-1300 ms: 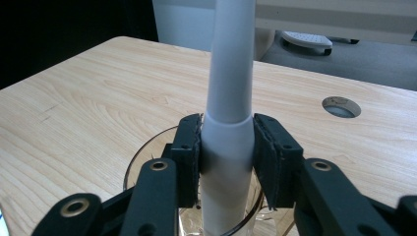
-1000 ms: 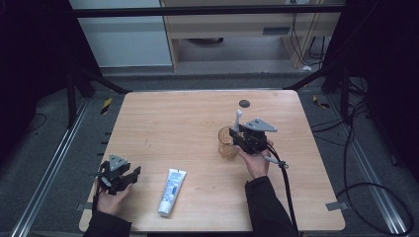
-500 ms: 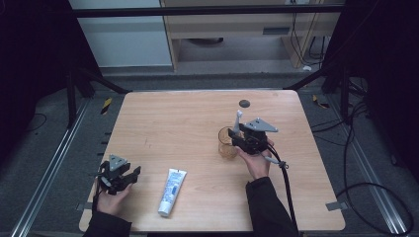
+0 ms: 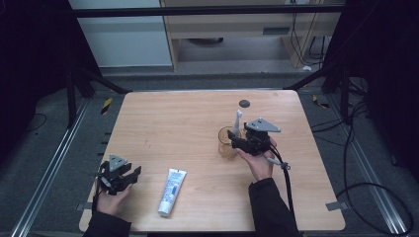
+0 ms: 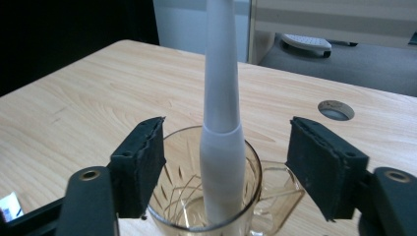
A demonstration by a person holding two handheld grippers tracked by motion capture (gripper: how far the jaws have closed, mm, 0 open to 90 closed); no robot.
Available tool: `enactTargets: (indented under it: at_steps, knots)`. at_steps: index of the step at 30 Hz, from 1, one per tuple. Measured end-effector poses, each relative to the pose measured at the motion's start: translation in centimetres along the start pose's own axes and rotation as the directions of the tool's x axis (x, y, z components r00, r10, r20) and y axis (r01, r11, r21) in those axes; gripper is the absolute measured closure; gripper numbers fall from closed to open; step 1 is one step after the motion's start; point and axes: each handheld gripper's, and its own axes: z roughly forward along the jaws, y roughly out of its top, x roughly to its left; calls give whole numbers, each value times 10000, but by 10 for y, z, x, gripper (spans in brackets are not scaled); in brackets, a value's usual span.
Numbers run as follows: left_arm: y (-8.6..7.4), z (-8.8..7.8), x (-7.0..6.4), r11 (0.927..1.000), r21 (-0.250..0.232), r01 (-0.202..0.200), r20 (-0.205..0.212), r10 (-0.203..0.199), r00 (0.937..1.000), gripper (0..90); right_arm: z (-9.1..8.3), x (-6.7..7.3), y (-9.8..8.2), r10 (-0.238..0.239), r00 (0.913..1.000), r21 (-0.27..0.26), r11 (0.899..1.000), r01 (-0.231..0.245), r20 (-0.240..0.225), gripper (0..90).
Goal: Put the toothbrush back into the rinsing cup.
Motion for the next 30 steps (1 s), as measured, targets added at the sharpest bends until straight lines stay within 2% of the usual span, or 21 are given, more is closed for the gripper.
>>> enactTargets:
  at_steps: [9, 15, 22, 30]
  knots:
    - [1, -3, -2, 10000, -60, 20, 269, -18, 9996, 633, -20, 0, 5, -314, 9995, 263, 9992, 313, 62, 245]
    - [1, -5, -5, 9999, -110, -9, 517, 15, 9987, 670, -36, -8, 4, -254, 9995, 323, 9992, 248, 193, 240]
    - [1, -7, -13, 9997, -54, -248, 760, 252, 9968, 720, -58, -19, -4, -461, 9977, 694, 9967, 426, 491, 242]
    - [3, -6, -20, 9997, 95, -244, 1150, 231, 9931, 732, -80, -30, -22, -540, 9963, 1002, 9938, 471, 670, 242]
